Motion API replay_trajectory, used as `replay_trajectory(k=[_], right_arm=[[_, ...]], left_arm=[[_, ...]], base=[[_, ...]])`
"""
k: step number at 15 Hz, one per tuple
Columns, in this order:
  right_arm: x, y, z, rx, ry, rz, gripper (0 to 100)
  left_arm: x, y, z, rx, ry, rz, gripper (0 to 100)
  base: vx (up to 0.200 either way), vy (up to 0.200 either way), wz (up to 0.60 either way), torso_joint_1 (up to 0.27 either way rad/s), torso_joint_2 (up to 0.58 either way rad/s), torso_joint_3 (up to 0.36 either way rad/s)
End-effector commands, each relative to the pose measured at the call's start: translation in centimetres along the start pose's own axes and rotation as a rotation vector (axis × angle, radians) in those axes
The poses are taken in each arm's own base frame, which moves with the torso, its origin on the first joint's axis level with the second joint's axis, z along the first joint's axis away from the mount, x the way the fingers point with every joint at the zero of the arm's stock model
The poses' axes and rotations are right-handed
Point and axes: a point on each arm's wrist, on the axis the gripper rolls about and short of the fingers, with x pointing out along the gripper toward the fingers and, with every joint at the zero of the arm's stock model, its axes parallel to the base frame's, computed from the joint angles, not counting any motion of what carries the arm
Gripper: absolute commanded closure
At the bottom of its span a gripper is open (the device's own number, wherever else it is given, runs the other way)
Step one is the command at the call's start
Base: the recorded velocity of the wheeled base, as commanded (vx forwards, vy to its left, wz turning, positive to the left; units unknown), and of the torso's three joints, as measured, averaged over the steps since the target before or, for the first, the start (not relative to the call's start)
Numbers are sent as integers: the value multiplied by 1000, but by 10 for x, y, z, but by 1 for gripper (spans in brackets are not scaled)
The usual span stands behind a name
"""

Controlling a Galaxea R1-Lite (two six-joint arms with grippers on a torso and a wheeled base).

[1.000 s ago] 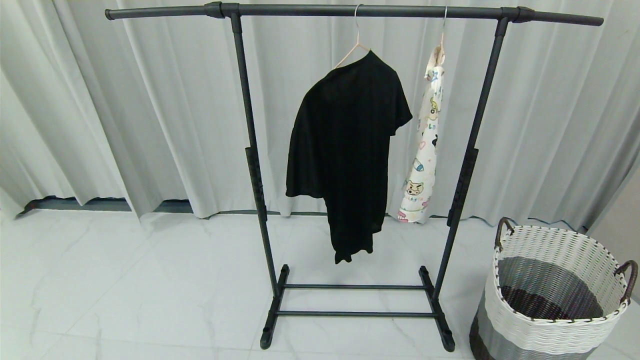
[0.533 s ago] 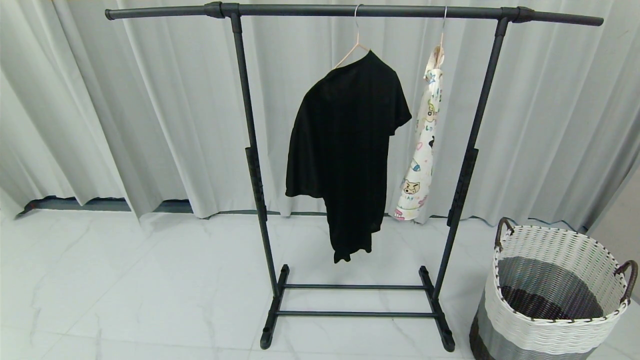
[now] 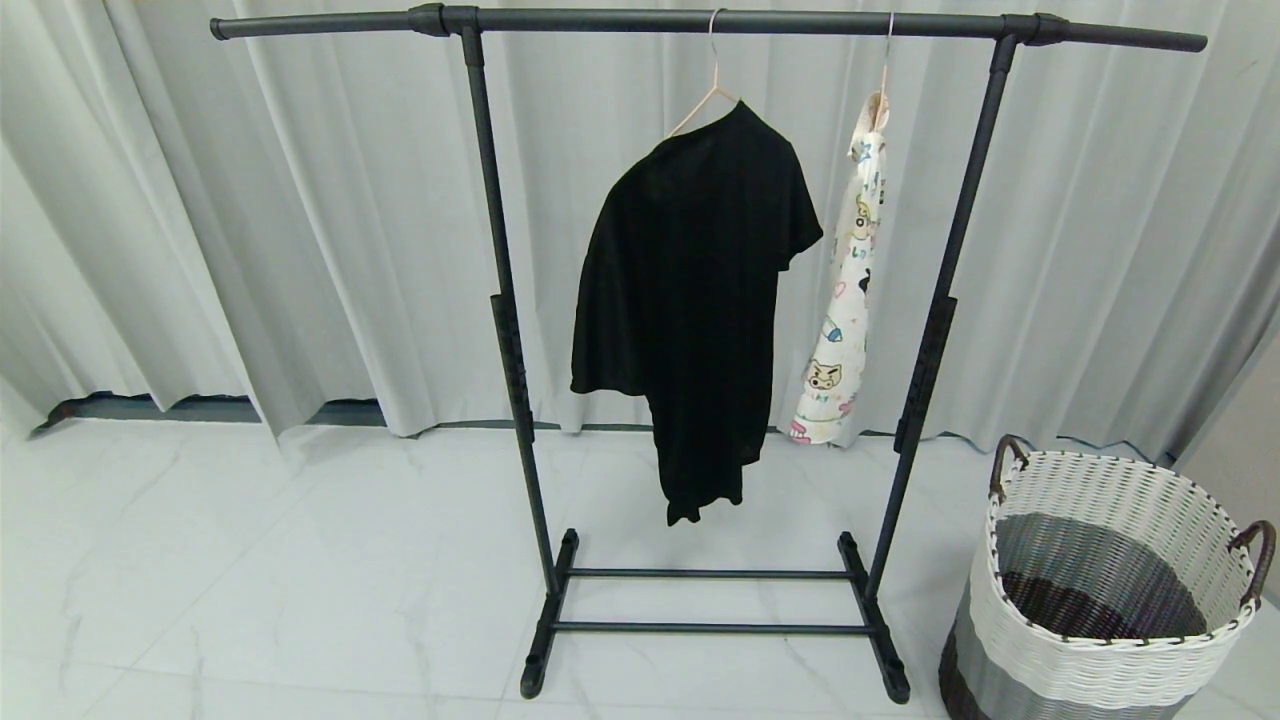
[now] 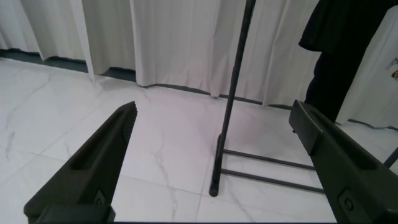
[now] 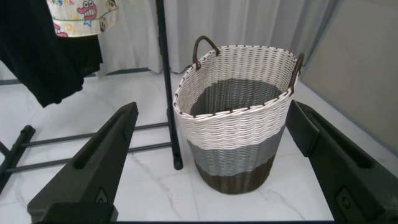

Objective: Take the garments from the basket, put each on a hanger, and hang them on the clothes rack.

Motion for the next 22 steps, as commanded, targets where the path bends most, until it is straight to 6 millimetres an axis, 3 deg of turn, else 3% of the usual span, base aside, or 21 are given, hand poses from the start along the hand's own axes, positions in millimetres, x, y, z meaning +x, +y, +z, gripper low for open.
replay_trajectory(k=[1, 22], right_arm=[[0, 0, 0, 0, 1, 0, 0], [0, 0, 0, 0, 1, 0, 0]], left_arm=[[0, 0, 0, 0, 1, 1, 0], [0, 0, 0, 0, 1, 1, 0]], base=[[0, 0, 0, 0, 0, 0], [0, 0, 0, 0, 0, 0]])
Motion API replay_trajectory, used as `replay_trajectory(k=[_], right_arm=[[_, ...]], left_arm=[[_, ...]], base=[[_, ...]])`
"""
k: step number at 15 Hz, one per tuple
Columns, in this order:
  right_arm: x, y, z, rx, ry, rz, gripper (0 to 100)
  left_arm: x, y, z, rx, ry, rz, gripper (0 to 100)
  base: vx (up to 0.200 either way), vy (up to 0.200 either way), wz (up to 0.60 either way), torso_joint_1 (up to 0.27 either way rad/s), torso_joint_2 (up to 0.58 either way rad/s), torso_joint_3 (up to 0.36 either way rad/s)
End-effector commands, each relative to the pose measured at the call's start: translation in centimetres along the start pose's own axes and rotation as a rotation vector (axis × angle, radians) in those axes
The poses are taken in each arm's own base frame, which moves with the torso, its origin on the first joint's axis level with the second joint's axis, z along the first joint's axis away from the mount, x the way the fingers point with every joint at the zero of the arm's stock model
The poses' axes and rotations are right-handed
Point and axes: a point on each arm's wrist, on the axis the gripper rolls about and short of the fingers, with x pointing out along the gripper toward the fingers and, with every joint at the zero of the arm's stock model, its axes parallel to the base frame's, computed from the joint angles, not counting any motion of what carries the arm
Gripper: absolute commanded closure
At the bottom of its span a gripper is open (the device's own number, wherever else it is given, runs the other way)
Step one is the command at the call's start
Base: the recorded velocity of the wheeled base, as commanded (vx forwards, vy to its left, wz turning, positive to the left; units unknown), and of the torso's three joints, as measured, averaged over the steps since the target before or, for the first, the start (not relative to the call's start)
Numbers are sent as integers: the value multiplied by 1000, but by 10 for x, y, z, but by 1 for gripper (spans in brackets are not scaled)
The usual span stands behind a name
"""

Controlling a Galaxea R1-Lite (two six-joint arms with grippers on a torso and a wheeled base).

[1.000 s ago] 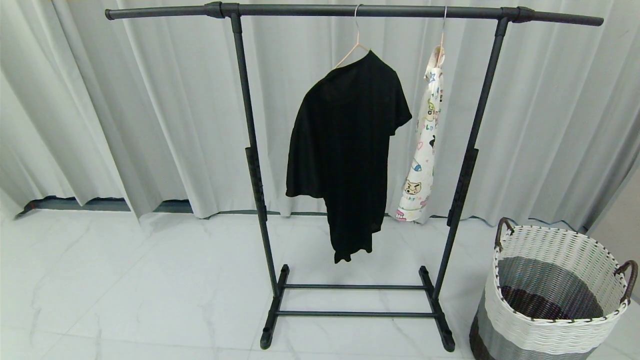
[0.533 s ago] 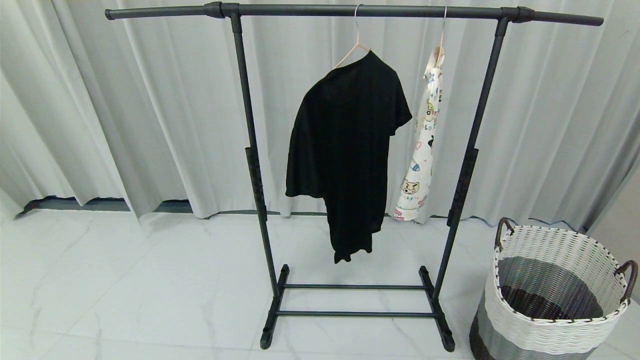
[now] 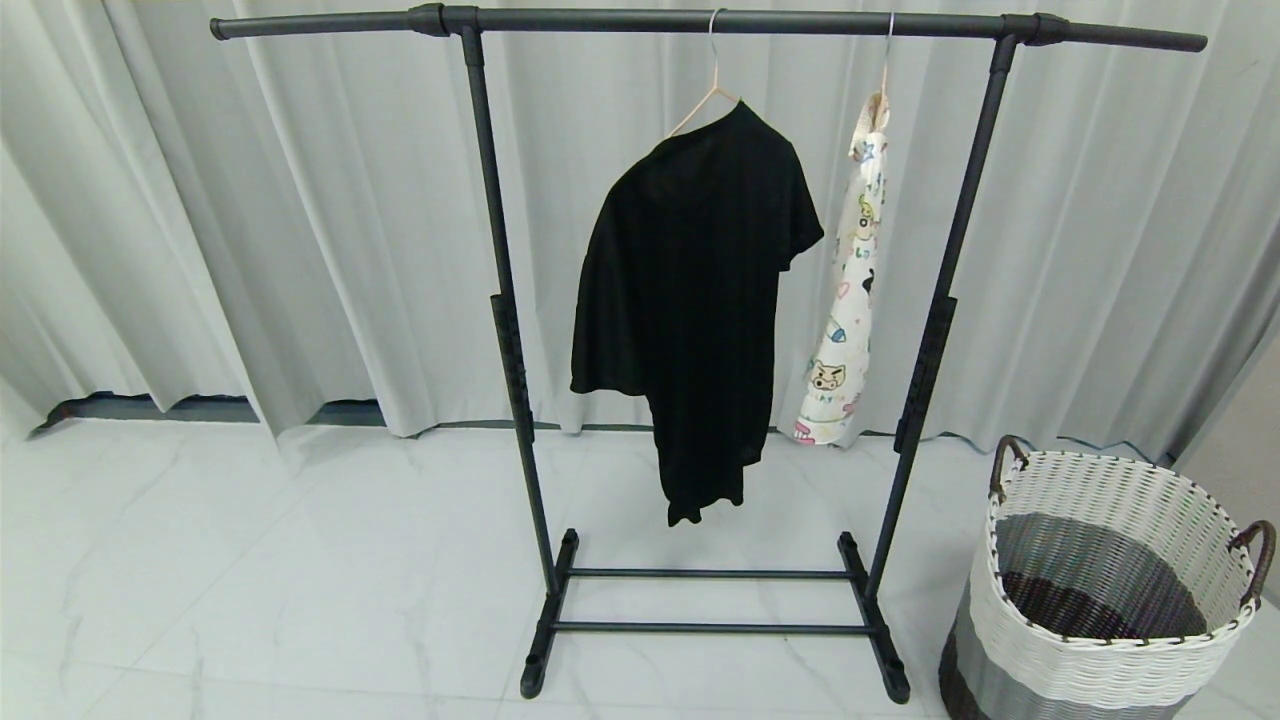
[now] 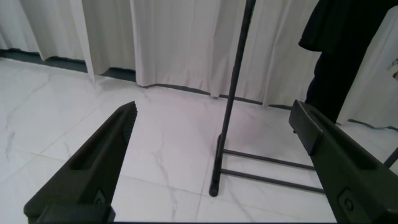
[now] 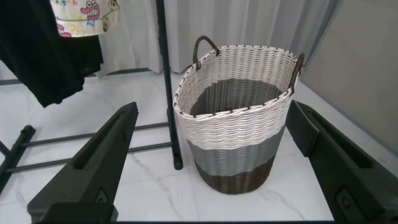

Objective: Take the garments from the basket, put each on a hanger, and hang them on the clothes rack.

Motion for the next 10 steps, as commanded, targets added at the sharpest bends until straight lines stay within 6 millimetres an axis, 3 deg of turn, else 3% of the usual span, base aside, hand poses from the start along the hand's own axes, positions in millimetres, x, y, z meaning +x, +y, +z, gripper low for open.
replay_trajectory(k=[1, 10], right_arm=[[0, 0, 0, 0, 0, -1, 0], [0, 0, 0, 0, 0, -1, 0]], left_arm=[[0, 0, 0, 0, 1, 1, 0], [0, 0, 0, 0, 1, 1, 0]], base=[[0, 0, 0, 0, 0, 0], [0, 0, 0, 0, 0, 0]])
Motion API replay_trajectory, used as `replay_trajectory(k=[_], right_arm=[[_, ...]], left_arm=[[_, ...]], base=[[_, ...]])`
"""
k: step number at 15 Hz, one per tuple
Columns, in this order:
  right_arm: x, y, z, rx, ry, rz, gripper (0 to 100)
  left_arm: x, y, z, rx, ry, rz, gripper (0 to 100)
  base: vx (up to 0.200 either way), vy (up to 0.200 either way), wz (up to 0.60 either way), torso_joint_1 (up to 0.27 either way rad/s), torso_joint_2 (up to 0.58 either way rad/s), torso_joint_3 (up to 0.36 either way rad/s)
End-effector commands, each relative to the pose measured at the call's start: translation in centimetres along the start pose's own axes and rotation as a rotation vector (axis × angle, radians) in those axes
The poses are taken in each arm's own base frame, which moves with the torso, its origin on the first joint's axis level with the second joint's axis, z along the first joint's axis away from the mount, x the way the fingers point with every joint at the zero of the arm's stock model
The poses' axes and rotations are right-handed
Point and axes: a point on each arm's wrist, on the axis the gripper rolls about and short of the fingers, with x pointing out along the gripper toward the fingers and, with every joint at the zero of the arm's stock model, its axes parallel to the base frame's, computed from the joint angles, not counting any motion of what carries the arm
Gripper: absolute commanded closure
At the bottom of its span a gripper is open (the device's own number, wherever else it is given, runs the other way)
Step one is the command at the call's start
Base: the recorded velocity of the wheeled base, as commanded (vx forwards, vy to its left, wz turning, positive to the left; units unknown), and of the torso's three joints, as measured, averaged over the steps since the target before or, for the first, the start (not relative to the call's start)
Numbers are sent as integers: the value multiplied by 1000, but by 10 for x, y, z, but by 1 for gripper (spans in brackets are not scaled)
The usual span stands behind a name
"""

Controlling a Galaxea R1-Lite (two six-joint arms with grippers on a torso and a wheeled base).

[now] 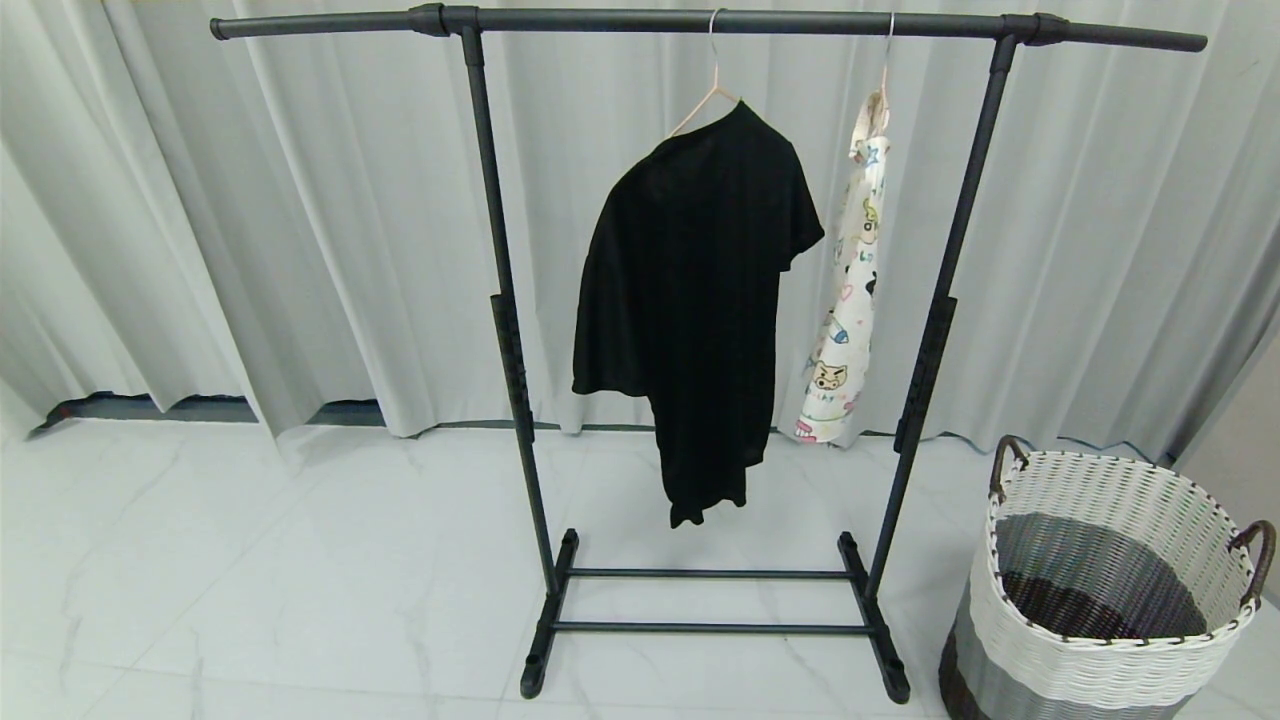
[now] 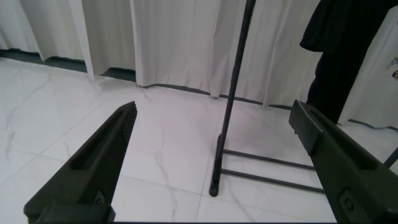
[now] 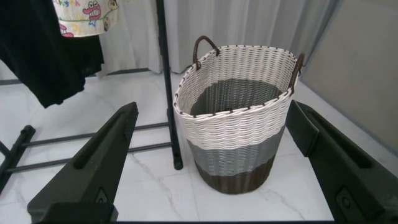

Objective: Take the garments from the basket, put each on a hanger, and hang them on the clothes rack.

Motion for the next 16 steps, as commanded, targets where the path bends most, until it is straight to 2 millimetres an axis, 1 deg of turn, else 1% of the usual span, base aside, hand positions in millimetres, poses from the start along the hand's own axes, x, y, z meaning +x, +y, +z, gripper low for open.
replay_trajectory(k=[1, 16], right_arm=[[0, 0, 0, 0, 1, 0, 0], [0, 0, 0, 0, 1, 0, 0]], left_arm=[[0, 0, 0, -1, 1, 1, 0], [0, 0, 0, -1, 1, 1, 0]], base=[[0, 0, 0, 0, 0, 0], [0, 0, 0, 0, 0, 0]])
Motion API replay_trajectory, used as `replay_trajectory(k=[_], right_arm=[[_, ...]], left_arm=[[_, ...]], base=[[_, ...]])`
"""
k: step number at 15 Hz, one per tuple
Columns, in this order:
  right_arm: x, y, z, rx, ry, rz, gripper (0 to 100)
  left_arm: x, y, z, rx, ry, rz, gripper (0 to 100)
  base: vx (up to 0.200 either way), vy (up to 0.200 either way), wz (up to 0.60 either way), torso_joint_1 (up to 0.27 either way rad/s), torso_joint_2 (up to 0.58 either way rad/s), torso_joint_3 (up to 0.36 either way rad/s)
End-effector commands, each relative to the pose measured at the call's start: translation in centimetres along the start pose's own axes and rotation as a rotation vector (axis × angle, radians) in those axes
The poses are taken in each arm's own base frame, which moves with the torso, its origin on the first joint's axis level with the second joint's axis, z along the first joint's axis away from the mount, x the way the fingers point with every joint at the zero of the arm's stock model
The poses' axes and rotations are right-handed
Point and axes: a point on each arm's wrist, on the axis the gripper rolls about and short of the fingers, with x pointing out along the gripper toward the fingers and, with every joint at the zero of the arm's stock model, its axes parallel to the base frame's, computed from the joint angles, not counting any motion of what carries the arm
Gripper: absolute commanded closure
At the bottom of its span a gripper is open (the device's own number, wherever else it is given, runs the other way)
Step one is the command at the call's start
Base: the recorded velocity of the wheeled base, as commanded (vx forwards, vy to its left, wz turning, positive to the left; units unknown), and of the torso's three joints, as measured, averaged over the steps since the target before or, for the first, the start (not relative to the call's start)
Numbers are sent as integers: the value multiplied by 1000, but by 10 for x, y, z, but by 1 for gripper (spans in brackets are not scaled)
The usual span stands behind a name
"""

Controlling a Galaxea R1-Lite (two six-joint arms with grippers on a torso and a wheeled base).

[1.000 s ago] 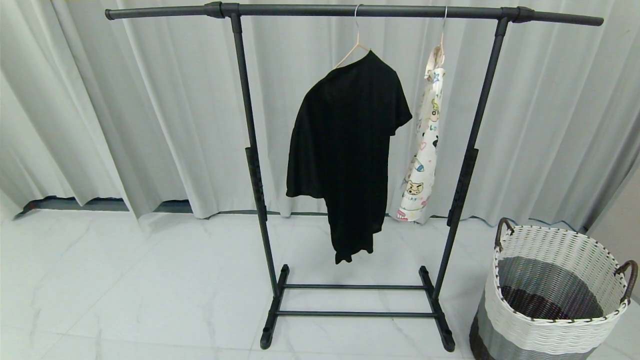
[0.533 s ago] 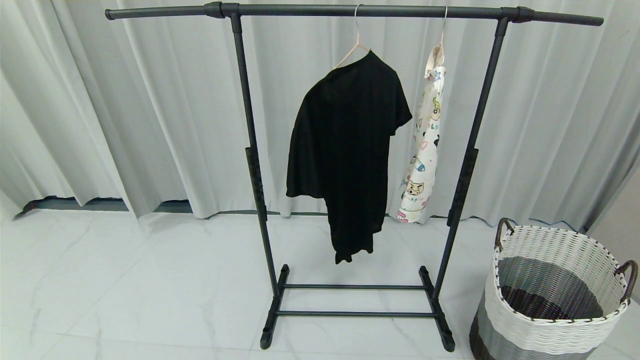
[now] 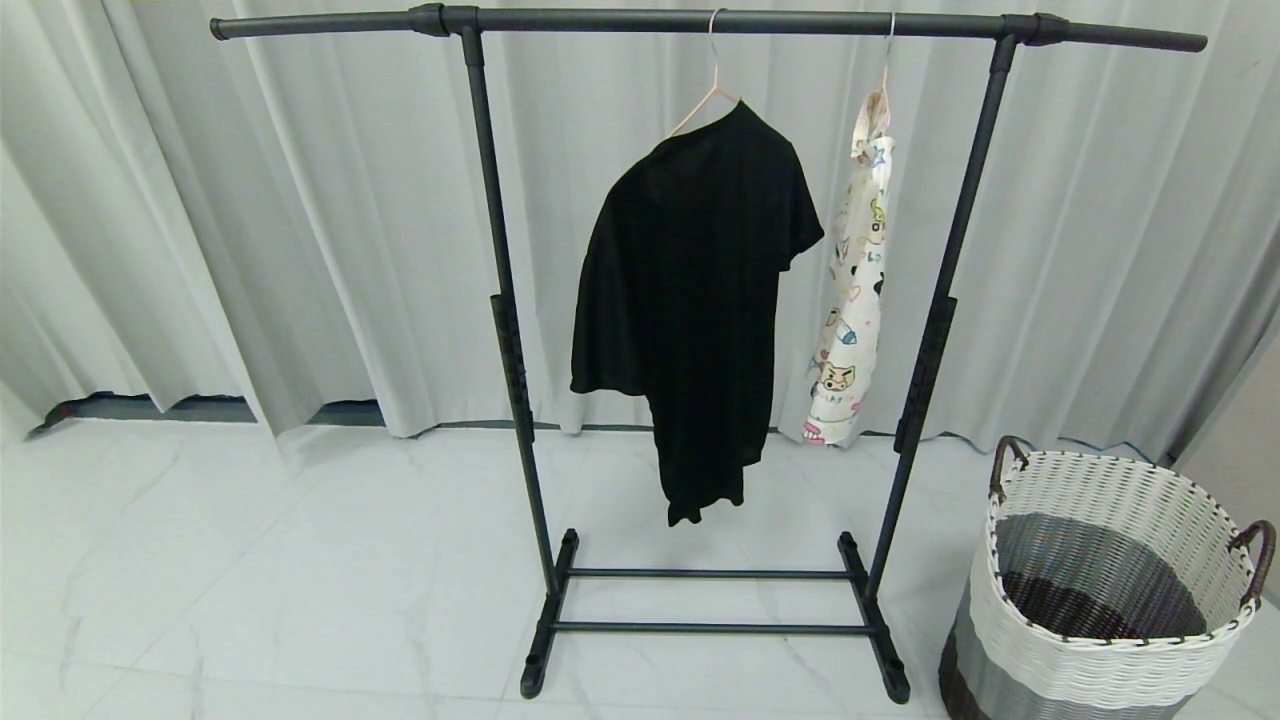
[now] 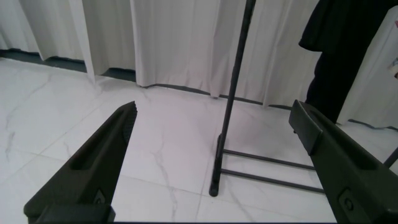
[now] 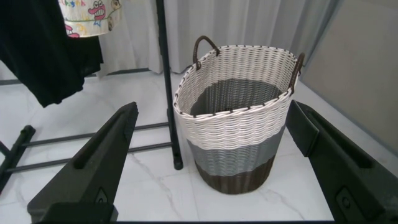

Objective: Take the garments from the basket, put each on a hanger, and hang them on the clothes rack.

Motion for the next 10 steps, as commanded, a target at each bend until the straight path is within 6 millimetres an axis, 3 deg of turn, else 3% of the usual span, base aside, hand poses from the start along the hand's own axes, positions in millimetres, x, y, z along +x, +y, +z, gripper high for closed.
replay_trajectory(k=[1, 10], right_arm=[[0, 0, 0, 0, 0, 0, 0], [0, 0, 0, 0, 0, 0, 0]], left_arm=[[0, 0, 0, 0, 1, 1, 0], [0, 0, 0, 0, 1, 1, 0]], base=[[0, 0, 0, 0, 0, 0], [0, 0, 0, 0, 0, 0]])
